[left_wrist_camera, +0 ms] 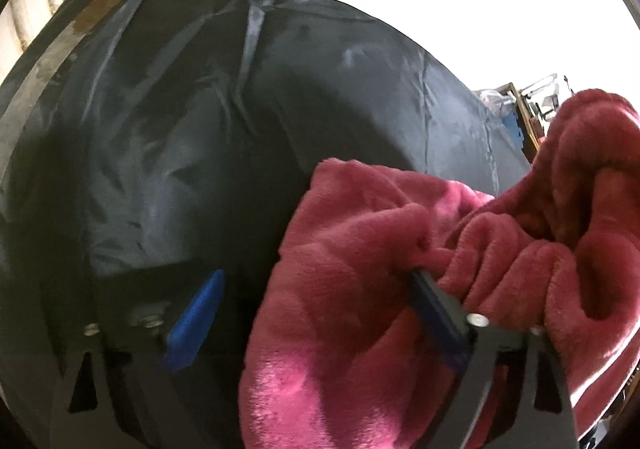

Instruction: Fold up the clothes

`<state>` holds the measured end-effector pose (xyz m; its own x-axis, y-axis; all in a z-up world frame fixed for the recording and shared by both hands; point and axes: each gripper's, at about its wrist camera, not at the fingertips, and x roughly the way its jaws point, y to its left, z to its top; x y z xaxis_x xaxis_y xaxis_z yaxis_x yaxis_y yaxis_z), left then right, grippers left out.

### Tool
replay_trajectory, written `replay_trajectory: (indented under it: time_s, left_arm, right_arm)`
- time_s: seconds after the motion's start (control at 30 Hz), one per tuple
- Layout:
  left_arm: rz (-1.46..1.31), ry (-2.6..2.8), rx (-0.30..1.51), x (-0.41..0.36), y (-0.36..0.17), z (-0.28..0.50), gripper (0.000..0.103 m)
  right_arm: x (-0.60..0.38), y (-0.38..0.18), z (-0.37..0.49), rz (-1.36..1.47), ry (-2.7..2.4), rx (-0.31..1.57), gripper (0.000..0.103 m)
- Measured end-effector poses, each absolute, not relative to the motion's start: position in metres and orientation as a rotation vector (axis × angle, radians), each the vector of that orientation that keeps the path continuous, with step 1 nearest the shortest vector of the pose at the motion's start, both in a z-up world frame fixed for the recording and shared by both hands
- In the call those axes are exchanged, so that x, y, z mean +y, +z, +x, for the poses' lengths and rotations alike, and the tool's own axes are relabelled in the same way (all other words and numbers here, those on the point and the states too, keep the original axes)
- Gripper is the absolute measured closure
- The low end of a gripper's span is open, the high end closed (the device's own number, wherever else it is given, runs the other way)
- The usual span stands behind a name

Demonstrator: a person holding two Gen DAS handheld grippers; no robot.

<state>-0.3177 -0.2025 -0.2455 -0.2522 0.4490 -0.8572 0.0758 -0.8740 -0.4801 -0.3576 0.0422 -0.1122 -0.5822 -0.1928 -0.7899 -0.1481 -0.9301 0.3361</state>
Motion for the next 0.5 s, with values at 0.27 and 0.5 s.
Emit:
replay_trajectory:
  time_s: [0.27,0.5]
  left_arm:
    - [-1.727,2.236,-0.608,-0.188,-0.222,-0.312,0.083]
    - [-1.606,2.271,-0.608,-0.192,-0.181,-0.291,0.086]
  right_arm:
    - [0.044,-0.124,-0.370,1.412,-2.616,-0.656,0.000]
    - [0.040,-0.152,-0.395,1.474,-2.390,-0.822,0.003]
